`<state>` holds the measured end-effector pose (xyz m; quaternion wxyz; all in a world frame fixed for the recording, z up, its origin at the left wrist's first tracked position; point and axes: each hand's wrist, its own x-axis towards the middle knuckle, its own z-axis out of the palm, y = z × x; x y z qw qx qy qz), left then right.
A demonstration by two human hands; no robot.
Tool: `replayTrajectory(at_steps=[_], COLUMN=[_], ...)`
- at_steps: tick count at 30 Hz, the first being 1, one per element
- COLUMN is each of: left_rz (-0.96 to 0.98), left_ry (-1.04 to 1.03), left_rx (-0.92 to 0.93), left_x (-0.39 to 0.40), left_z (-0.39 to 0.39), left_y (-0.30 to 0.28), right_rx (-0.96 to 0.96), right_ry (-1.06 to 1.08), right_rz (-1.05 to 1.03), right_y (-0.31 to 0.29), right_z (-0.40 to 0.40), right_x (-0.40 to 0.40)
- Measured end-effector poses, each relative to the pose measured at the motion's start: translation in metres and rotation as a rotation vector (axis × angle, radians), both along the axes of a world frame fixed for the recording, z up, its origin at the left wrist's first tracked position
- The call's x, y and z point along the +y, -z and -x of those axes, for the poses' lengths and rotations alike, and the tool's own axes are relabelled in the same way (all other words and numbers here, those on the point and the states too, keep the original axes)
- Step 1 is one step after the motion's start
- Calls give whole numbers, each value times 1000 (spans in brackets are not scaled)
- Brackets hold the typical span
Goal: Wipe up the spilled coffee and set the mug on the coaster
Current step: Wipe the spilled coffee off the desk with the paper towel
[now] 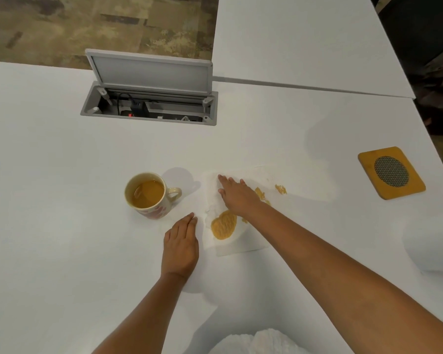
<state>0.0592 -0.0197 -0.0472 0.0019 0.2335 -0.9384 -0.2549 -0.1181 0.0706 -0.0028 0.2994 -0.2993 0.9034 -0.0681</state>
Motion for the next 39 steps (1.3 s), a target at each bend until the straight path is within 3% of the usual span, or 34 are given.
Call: replayTrajectory(at_steps=[9,14,21,26,29,33,39], left_rz=[20,69,81,87,78,72,83], left_ry=[14,49,56,63,68,66,63], left_rx=[6,10,5,1,-2,3,-3], left_x=[0,0,-1,-1,-2,-1,-1], left_z=[0,0,-1,-1,0,0,0], left_y=[0,-1,0,1,-1,0,-2], right_rx=[-7,72,97,-17,50,278,453], right_ry=[56,-94,-113,118,318,437,303], right_rz=[-42,-24,-18,254,376,128,-142], right_y=[-1,3,9,3,-1,3,10], right_z=[2,7,9,22,34,50,42], right_x=[0,4,14,23,37,68,76])
